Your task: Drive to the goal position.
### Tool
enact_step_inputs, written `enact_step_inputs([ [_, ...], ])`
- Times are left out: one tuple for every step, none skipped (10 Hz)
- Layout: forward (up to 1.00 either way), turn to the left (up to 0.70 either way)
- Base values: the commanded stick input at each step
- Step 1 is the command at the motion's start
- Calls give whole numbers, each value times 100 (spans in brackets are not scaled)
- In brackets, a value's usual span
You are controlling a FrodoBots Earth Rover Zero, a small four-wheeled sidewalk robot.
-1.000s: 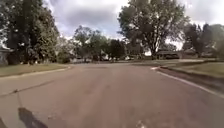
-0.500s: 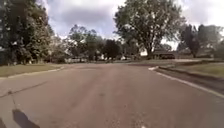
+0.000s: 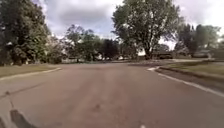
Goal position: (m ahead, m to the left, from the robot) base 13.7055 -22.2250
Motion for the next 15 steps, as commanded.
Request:
enact_step_inputs([
  [100,0],
  [100,0],
  [100,0],
  [100,0],
  [100,0],
  [100,-13],
  [100,-22],
  [100,0],
  [100,0],
  [100,0],
  [100,0],
  [100,0],
  [100,0],
  [100,0],
  [100,-10],
])
